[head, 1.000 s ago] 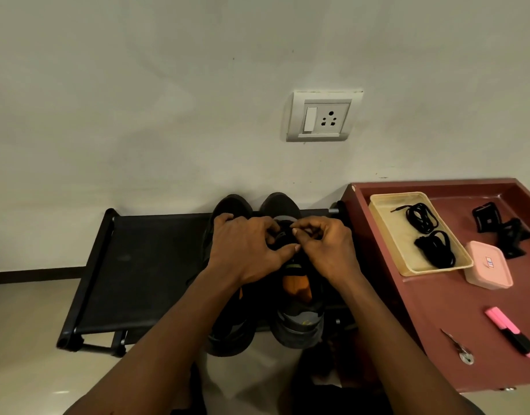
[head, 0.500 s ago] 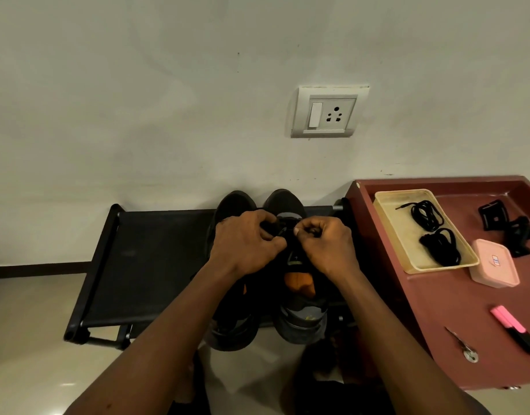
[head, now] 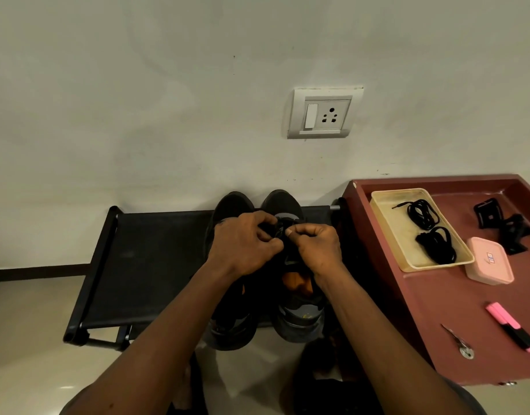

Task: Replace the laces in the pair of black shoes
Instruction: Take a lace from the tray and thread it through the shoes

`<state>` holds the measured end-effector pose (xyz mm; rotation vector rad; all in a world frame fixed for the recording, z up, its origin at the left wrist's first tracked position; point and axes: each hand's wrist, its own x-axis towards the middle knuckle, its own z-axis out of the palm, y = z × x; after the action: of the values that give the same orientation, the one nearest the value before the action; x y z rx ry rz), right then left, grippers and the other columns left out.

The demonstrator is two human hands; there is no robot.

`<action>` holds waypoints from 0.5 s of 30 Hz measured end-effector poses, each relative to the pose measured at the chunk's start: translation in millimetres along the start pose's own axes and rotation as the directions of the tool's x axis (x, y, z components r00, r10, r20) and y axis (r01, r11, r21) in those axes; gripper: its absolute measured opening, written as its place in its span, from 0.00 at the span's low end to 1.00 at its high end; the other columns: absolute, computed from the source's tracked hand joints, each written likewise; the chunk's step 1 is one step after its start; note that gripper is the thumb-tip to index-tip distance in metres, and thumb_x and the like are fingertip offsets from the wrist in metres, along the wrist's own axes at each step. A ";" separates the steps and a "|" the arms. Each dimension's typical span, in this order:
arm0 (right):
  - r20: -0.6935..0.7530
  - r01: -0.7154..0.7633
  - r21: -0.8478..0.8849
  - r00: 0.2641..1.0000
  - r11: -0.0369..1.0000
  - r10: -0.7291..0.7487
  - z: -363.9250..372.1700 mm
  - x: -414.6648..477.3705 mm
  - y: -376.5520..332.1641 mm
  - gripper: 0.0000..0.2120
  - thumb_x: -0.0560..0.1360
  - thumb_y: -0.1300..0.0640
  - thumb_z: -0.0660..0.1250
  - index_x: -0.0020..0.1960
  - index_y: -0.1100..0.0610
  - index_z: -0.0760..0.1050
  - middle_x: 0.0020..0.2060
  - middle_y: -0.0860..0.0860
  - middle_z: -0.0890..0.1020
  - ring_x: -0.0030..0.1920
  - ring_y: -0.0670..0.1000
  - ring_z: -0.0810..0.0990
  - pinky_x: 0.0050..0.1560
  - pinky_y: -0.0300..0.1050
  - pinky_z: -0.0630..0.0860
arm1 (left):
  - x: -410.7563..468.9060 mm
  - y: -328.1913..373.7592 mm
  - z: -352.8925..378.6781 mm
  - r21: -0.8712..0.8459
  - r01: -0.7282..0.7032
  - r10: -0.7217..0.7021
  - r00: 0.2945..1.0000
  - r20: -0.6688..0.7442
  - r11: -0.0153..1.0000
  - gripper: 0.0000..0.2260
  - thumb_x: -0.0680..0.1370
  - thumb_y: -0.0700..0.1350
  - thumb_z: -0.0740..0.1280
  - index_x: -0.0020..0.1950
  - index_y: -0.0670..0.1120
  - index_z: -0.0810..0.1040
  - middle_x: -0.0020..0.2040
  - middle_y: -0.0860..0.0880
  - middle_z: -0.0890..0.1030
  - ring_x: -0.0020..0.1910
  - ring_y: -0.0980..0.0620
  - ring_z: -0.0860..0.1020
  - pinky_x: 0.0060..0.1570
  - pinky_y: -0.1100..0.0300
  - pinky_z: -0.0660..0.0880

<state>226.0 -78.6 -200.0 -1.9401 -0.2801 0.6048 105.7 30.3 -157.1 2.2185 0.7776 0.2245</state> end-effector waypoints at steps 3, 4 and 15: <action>0.053 -0.114 0.112 0.993 0.987 0.109 -1.3 3.2 -2.5 0.11 0.75 0.61 0.76 0.36 0.51 0.86 0.39 0.52 0.88 0.47 0.56 0.87 0.52 0.56 0.85 | 1.1 -1.3 1.1 0.005 -0.001 0.000 1.000 0.008 1.000 0.21 0.74 0.51 0.73 0.67 0.56 0.79 0.41 0.58 0.87 0.44 0.64 0.83 0.60 0.50 0.79; 0.079 -0.154 0.164 0.987 0.974 0.143 -2.5 3.8 -4.1 0.10 0.75 0.63 0.76 0.37 0.53 0.86 0.38 0.53 0.88 0.46 0.56 0.87 0.49 0.54 0.86 | 1.4 -1.9 1.7 -0.004 0.004 -0.004 1.000 0.012 1.000 0.21 0.74 0.51 0.74 0.67 0.56 0.79 0.41 0.58 0.86 0.44 0.64 0.83 0.60 0.51 0.79; 0.092 -0.058 -0.003 0.994 0.998 0.058 4.8 7.5 4.9 0.06 0.73 0.51 0.77 0.40 0.39 0.87 0.44 0.47 0.88 0.53 0.55 0.86 0.66 0.65 0.75 | 5.7 -1.9 0.5 0.011 -0.001 0.001 0.999 0.047 1.000 0.19 0.74 0.53 0.74 0.66 0.56 0.80 0.42 0.58 0.87 0.46 0.64 0.83 0.63 0.48 0.77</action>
<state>229.5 -73.6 -208.2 -1.9293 -0.2822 0.7333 109.5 34.4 -159.2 2.2267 0.7538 0.1677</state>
